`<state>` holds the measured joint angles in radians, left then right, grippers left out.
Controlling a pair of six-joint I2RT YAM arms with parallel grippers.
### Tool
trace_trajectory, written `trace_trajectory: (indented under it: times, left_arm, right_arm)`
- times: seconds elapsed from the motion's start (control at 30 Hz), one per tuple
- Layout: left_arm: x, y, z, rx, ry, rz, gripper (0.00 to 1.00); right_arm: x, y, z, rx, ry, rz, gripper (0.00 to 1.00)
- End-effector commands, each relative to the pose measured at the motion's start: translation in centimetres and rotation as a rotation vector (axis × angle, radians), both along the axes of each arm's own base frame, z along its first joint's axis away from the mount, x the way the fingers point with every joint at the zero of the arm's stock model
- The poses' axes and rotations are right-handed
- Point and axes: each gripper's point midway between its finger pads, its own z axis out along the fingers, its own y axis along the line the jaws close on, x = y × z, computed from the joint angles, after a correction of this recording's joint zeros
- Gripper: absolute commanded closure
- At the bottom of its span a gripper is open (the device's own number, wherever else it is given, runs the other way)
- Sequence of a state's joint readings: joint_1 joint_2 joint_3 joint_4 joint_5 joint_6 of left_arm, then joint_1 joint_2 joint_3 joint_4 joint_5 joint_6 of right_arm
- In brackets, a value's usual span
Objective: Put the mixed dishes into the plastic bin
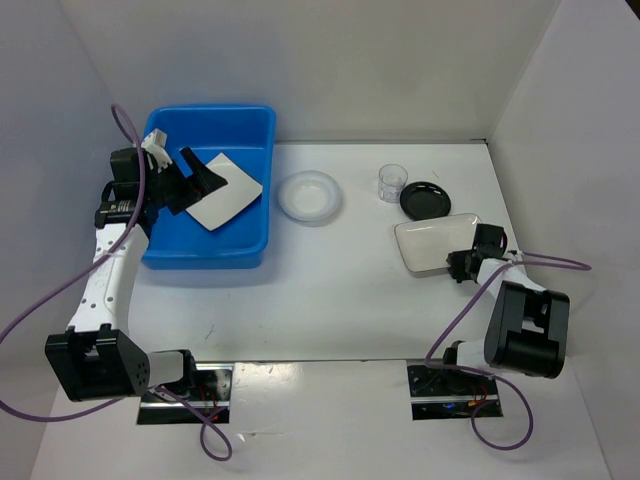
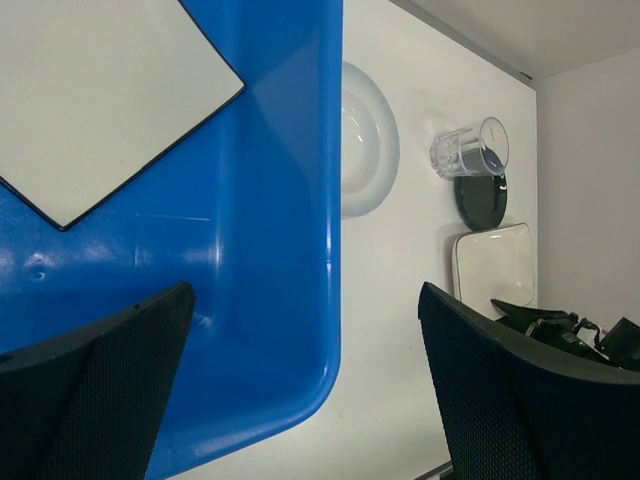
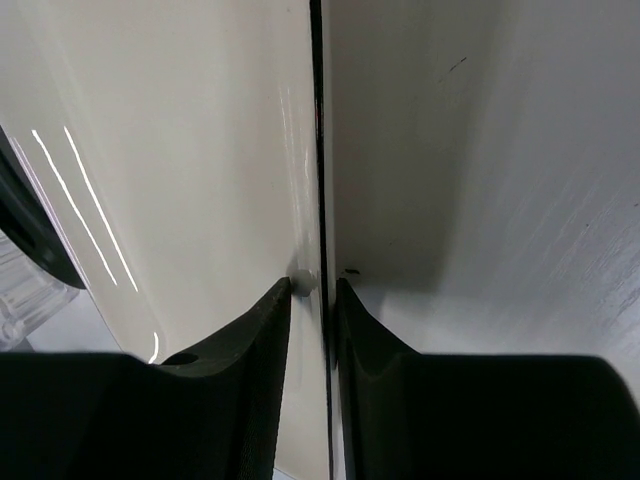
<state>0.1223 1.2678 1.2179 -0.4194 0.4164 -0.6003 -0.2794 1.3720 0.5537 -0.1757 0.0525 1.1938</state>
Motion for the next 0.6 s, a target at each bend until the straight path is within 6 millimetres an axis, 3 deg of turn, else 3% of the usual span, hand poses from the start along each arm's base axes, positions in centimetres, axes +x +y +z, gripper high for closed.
trace_trajectory:
  times: [0.0, 0.3, 0.57]
  left_arm:
    - [0.1, 0.0, 2.7, 0.030, -0.084, -0.015, 0.00]
    - [0.1, 0.0, 0.7, 0.012, -0.053, -0.007, 0.00]
    - [0.2, -0.2, 0.9, 0.001, -0.060, -0.011, 0.00]
  right_arm:
    - [-2.1, -0.3, -1.7, -0.032, 0.072, -0.001, 1.00]
    - [-1.1, 1.1, 1.5, -0.057, 0.008, 0.080, 1.00]
    - [-1.1, 2.4, 3.4, -0.047, -0.028, 0.123, 1.00]
